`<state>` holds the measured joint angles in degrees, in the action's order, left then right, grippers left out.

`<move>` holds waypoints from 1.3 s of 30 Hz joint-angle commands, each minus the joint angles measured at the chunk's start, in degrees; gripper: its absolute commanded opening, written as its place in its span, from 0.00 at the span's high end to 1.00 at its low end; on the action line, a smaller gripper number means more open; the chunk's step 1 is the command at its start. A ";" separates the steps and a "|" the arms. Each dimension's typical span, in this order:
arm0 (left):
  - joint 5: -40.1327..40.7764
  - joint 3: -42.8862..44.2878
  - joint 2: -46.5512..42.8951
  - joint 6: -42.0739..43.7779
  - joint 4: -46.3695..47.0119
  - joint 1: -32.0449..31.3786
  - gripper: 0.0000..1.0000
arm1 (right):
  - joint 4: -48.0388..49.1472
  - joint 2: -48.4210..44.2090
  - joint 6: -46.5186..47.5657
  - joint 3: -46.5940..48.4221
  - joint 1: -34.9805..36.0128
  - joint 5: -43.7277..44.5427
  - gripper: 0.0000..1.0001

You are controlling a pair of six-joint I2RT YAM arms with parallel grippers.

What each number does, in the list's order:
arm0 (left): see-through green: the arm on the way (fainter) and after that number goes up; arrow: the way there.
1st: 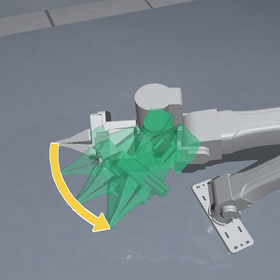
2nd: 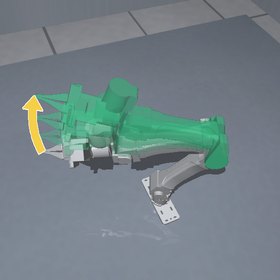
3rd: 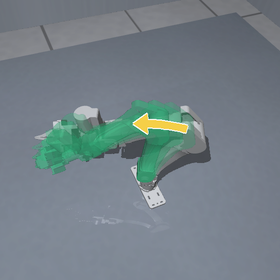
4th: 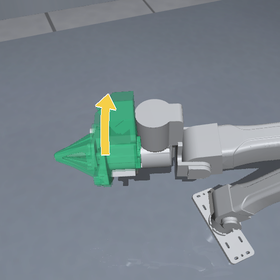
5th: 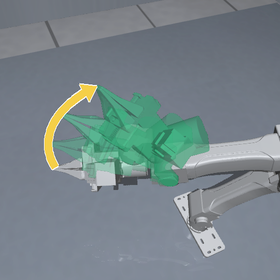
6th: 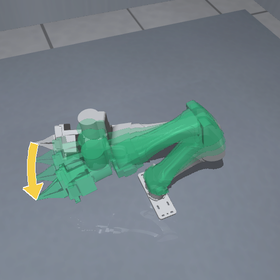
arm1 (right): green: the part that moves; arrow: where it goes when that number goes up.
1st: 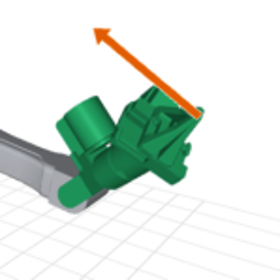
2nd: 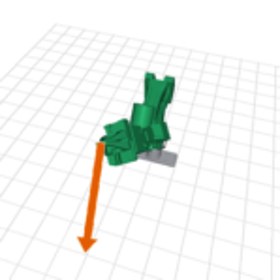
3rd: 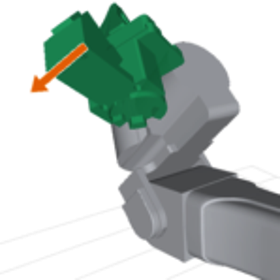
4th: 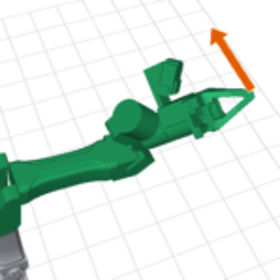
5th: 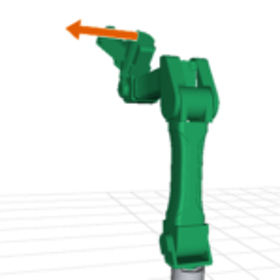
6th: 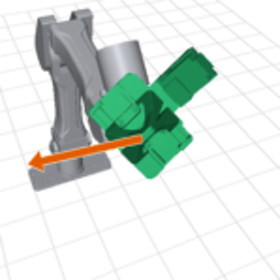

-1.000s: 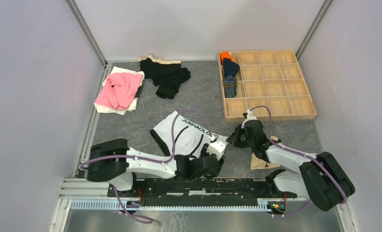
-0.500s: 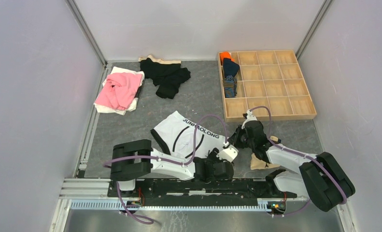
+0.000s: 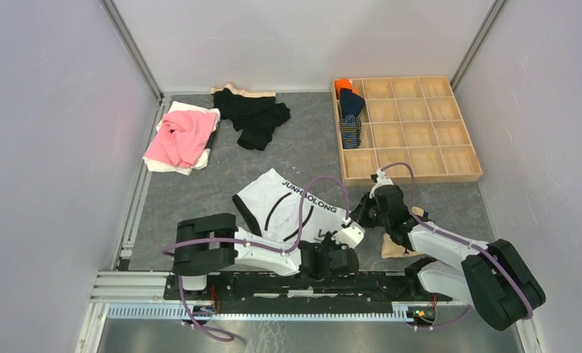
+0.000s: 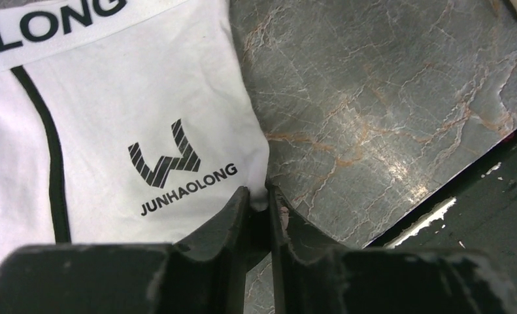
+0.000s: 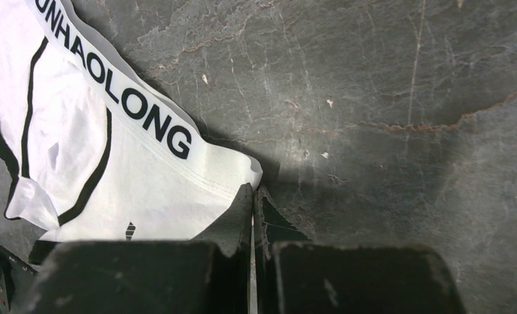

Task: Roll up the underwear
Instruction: Fold the underwear at the center of the board.

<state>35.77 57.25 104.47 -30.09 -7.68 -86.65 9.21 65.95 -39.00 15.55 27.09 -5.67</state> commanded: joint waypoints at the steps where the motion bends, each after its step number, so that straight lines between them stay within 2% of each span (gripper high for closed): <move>1: 1.53 0.37 -0.05 -0.33 -2.25 -0.21 0.81 | -4.56 -4.02 2.93 -0.64 -0.23 2.82 1.00; 3: -0.24 -0.13 -1.63 -0.22 -1.58 -0.27 0.91 | -7.42 -6.86 4.48 -0.23 -0.20 3.93 1.00; 6: -5.33 -0.03 -4.47 0.95 0.15 -0.31 0.98 | -13.43 -10.33 7.33 1.95 -0.16 4.97 1.00; 15: -11.82 4.99 -8.18 2.11 1.65 -2.10 0.98 | -32.47 -19.73 13.29 9.47 -0.25 14.37 1.00; 19: -11.75 4.40 -10.74 1.70 3.11 -2.02 0.98 | -37.20 -22.31 14.13 12.89 -0.22 14.60 1.00; 25: -9.58 0.86 -15.92 0.98 3.36 -1.36 0.98 | -36.02 -22.52 12.78 17.71 -0.25 4.53 1.00; 32: -7.89 -6.23 -26.84 -0.77 3.55 1.82 0.98 | -28.56 -17.44 7.99 22.46 -0.11 -5.78 1.00; 39: -10.27 -13.49 -38.26 -1.05 2.49 8.96 0.98 | -21.44 -9.55 3.54 26.45 1.85 -8.31 1.00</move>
<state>25.78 46.44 71.64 -30.04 -5.65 -80.99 -19.16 52.97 -32.23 37.95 27.46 -11.44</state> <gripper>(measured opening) 0.044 0.006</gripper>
